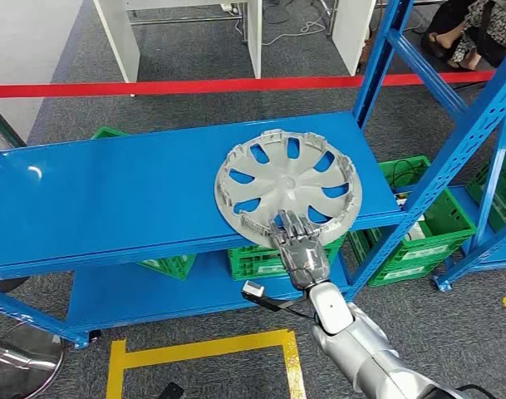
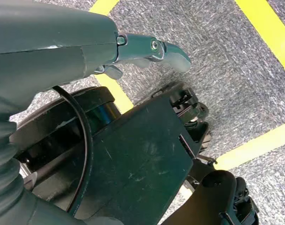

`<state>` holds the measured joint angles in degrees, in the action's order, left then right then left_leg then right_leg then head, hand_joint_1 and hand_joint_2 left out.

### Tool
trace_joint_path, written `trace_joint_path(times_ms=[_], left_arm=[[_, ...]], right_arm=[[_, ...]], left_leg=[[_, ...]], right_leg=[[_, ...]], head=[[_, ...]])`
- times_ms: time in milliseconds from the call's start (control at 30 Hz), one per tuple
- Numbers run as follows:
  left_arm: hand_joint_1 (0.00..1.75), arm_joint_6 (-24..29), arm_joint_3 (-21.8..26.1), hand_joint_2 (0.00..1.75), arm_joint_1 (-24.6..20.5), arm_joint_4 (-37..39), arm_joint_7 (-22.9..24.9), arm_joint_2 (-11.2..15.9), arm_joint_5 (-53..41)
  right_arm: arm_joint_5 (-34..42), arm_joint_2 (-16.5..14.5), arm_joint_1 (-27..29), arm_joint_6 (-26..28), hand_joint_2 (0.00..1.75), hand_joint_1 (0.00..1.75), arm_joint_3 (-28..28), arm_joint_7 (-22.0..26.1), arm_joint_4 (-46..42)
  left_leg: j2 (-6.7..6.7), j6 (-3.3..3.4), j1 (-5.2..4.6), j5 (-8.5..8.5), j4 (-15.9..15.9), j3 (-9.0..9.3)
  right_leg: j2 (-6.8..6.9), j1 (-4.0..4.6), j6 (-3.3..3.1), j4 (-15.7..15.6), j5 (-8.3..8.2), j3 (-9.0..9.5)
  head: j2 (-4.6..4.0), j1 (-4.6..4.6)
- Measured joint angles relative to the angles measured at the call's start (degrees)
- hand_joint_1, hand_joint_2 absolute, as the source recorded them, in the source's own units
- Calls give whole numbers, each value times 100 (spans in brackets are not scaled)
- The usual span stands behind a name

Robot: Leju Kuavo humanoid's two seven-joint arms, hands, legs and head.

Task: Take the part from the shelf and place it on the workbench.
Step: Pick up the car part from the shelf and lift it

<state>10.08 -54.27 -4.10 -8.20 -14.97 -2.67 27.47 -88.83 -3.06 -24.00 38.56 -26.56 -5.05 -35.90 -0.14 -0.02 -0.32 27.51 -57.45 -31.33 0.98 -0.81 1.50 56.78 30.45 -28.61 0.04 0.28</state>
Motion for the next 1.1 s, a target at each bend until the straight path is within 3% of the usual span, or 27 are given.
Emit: trace_joint_path(times_ms=[67, 100, 200, 233, 533, 1100], left_arm=[[0, 0, -1, 175, 0, 0, 1, 1, -3], [0, 0, -2, 175, 0, 0, 2, 1, -11], [0, 0, -4, 175, 1, 0, 4, 0, -33], [0, 0, -4, 175, 1, 0, 4, 0, -33], [0, 0, -9, 175, 1, 0, 4, -7, -33], [0, -48, -9, 175, -1, 0, 4, -20, 4]], right_arm=[[-4, -20, -2, 1, 175, 0, 0, -4, 21], [-13, -38, -5, 1, 175, 26, -1, -18, 35], [-51, -77, -15, 2, 175, 157, -2, -82, 56], [-64, -80, -18, 2, 175, 175, -2, -112, 57], [-122, -114, -179, 2, 175, 175, -17, -578, 175], [-127, -102, -283, 2, 175, 175, -263, -1002, 274]], left_leg=[[0, 0, 0, 0, 0, 0], [0, 0, 0, 0, 0, 0], [0, 0, 0, 0, 0, 0], [0, 0, 0, 0, 0, 0], [0, 0, 0, 0, 0, 0], [-1, 0, 0, 0, 0, 0]], right_leg=[[0, 0, 0, 0, 0, 0], [0, 0, 0, 0, 0, 0], [0, 0, 0, 0, 0, 1], [0, 0, 0, 0, 0, 1], [0, 0, 0, 1, 0, 0], [-1, 0, 0, 1, 0, -2]], head=[[0, 1], [0, 1], [0, 0], [0, 0], [0, 0], [0, 0]])
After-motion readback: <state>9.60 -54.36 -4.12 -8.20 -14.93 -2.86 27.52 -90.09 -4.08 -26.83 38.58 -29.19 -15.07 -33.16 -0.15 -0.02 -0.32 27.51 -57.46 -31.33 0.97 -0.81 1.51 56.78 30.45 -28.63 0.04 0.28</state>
